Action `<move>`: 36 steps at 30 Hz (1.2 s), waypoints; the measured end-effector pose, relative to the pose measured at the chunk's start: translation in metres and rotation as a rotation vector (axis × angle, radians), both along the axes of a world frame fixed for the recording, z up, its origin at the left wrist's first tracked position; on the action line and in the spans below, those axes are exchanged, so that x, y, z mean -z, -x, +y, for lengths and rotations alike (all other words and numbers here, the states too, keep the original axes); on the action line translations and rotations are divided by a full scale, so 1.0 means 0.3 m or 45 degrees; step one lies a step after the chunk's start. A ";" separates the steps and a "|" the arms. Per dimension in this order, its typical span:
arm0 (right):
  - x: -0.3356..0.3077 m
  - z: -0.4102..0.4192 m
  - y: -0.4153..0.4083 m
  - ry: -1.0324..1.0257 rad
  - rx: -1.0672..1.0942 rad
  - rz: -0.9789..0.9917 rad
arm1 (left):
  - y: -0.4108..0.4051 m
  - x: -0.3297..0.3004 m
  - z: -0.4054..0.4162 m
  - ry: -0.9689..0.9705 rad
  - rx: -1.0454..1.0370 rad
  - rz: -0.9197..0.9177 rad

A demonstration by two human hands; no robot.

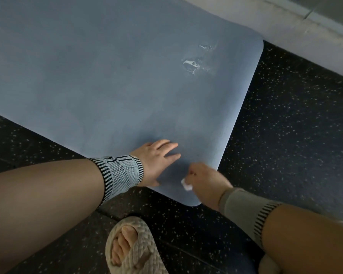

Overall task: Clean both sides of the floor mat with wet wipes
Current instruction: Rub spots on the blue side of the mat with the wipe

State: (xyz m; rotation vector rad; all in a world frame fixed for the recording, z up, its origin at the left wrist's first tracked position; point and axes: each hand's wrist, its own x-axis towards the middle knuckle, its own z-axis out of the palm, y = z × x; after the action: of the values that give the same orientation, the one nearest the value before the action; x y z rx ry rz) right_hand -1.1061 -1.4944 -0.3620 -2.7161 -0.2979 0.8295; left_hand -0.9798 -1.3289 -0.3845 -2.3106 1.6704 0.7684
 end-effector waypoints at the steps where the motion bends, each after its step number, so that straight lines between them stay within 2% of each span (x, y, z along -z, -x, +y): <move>1: 0.007 0.028 0.017 -0.010 -0.166 0.044 | -0.004 -0.004 -0.003 -0.016 -0.002 -0.010; 3: -0.005 0.036 0.060 -0.003 -0.427 0.082 | -0.015 -0.010 0.001 -0.041 -0.022 -0.038; 4: -0.010 0.005 0.062 0.025 -0.452 0.084 | -0.023 -0.013 0.008 -0.047 -0.040 -0.048; 9: -0.019 -0.072 -0.014 0.124 -0.215 -0.062 | -0.043 -0.012 0.033 -0.080 -0.109 -0.031; 12: 0.000 -0.034 0.024 0.084 -0.479 0.021 | -0.048 -0.019 0.036 -0.090 -0.110 -0.043; 16: -0.005 -0.085 0.050 0.052 -0.524 0.089 | -0.063 -0.022 0.053 -0.080 -0.160 -0.057; 23: 0.035 0.154 -0.078 -0.034 -0.387 -0.044 | -0.098 -0.027 0.061 -0.111 -0.202 -0.069; 30: 0.027 0.041 -0.009 -0.037 -0.496 0.033 | -0.132 -0.034 0.114 -0.142 -0.357 -0.031; 34: 0.034 0.177 -0.124 -0.143 -0.343 -0.039 | -0.155 -0.045 0.099 -0.127 -0.394 -0.003; 36: 0.045 0.226 -0.193 -0.213 -0.175 -0.066 | -0.168 -0.045 0.109 -0.093 -0.457 -0.006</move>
State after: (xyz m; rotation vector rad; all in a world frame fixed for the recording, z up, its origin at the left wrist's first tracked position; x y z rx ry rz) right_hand -1.0483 -1.4266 -0.3755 -2.5864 -0.5451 0.7343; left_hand -0.9293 -1.2963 -0.3711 -2.5892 1.2151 0.8699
